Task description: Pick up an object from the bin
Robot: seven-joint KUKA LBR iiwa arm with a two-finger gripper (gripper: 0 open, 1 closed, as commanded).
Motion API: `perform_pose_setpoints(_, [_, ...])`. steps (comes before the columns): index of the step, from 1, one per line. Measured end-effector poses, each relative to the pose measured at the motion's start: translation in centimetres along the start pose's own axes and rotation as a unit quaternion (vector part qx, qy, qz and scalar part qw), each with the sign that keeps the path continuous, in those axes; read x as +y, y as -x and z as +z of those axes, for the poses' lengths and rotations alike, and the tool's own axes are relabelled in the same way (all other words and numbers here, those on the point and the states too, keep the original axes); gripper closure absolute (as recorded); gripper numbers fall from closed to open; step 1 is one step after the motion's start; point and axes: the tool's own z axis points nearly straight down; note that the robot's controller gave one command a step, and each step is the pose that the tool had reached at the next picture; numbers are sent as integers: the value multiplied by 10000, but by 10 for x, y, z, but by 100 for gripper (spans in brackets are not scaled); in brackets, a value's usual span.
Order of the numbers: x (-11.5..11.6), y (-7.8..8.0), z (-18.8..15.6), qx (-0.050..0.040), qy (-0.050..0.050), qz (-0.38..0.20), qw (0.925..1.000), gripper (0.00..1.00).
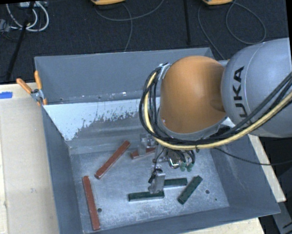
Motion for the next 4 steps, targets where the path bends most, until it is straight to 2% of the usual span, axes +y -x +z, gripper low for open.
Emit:
perform_pose_setpoints(1, [6,-41,111,10,-6,-531,9986,0])
perform_pose_setpoints(2, [-56,-20,161,-13,-17,-426,9991,0])
perform_pose_setpoints(3, [-52,-20,158,-26,3,-439,9990,100])
perform_pose_setpoints(4, [-13,47,44,-107,13,-584,9982,100])
